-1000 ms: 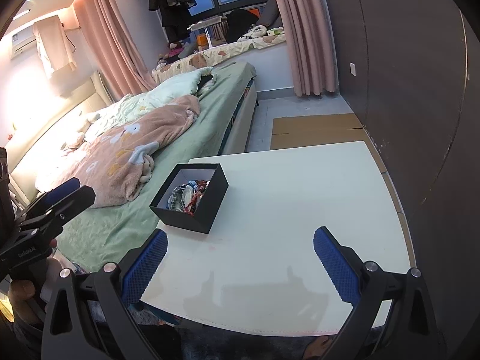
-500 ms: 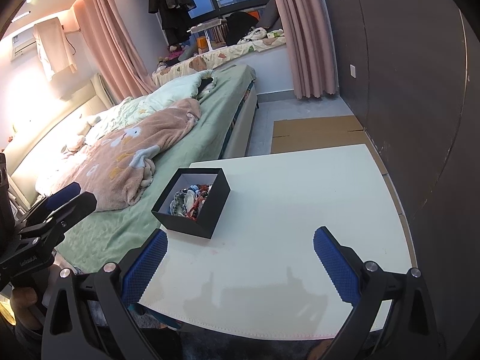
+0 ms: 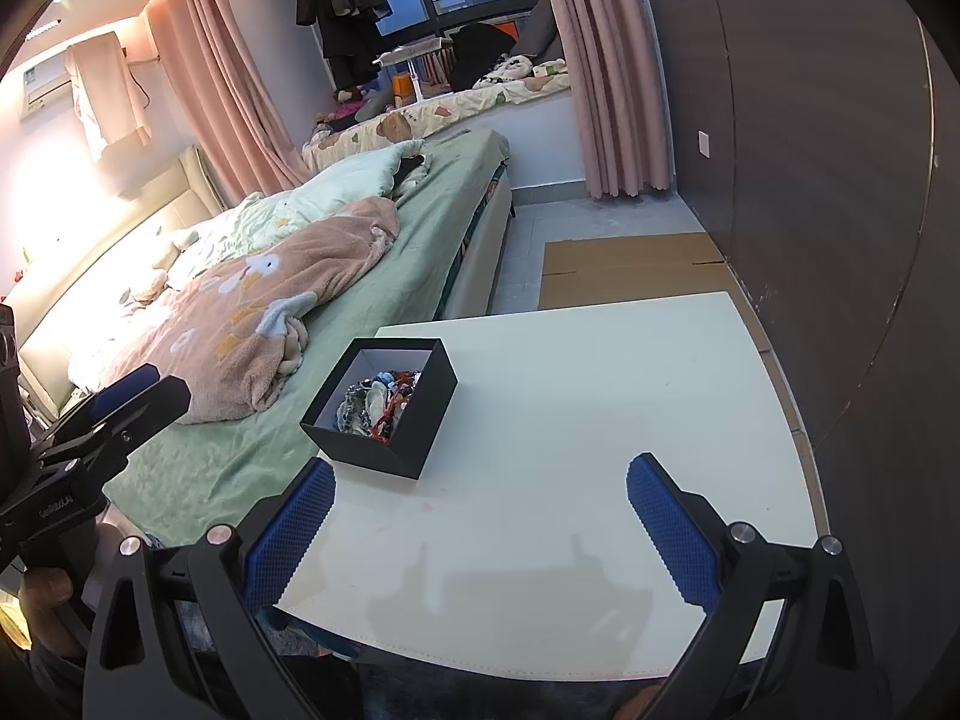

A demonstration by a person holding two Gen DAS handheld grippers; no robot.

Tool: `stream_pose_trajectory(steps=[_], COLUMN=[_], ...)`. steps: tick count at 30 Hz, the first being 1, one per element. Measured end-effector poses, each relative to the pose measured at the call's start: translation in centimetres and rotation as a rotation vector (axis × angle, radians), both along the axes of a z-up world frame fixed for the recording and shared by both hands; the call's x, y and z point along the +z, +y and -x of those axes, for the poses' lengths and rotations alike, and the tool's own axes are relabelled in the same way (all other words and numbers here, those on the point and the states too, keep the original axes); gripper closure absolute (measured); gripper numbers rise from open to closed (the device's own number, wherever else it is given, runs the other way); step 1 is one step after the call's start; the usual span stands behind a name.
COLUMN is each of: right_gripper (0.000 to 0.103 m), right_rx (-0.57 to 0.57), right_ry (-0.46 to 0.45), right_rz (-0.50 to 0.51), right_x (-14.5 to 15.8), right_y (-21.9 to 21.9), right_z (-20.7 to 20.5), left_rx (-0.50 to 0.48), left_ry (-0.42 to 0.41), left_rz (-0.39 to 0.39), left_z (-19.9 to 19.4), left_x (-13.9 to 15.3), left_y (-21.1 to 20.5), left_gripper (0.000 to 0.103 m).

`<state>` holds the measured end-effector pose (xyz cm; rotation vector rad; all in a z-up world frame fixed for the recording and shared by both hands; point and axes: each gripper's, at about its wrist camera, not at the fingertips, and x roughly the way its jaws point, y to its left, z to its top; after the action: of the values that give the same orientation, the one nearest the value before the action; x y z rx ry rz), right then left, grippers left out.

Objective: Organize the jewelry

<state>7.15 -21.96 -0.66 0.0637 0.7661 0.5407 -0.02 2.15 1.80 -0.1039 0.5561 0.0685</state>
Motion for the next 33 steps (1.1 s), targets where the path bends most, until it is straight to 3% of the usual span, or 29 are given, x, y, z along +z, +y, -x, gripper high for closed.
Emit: stream_pose_trajectory(steps=[33], right_gripper=[0.007], right_rx=[-0.012], right_ry=[-0.016], right_rz=[-0.005], right_x=[0.50], right_y=[-0.75], right_z=[0.02], left_rx=[-0.011], left_ry=[0.006], left_rz=[-0.013], left_z=[-0.18], left_x=[0.00], left_y=[-0.46], left_gripper=[0.005])
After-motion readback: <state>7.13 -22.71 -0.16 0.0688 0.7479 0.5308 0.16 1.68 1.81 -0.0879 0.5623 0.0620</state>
